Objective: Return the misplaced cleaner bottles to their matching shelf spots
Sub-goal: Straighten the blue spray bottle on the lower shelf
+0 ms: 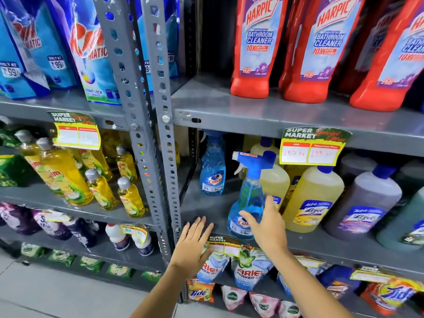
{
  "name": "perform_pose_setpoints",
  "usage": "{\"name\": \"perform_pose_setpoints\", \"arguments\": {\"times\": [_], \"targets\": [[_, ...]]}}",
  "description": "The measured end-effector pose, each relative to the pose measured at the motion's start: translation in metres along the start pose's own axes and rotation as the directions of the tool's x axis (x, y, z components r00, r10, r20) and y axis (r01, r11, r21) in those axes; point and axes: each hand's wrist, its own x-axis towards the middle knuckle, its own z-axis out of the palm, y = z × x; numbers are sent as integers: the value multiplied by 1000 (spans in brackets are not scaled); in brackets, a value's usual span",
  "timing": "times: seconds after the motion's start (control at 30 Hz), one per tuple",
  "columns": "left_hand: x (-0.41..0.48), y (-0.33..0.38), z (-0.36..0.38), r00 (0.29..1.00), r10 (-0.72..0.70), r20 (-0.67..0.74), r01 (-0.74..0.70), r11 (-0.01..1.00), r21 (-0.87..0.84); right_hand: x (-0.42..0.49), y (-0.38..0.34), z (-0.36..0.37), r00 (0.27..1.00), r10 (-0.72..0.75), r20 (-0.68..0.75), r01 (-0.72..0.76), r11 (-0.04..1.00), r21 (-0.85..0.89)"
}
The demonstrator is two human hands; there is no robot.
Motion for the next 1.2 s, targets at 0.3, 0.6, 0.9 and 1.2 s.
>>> {"name": "perform_pose_setpoints", "arguments": {"times": [0.3, 0.6, 0.9, 1.2], "targets": [[-1, 3, 0, 1000, -19, -8, 19, 1000, -21, 8, -24, 23, 999, 5, 32, -4, 1000, -28], [-3, 2, -3, 998, -35, 56, 35, 999, 1, 44, -60, 53, 989, -18, 144, 24, 999, -37], [-3, 3, -5, 998, -24, 58, 24, 1000, 1, 62, -61, 56, 967, -54, 251, 40, 997, 60], [-3, 1, -5, 998, -16, 67, 15, 1000, 5, 74, -63, 52, 941, -74, 329, 62, 997, 49]]}}
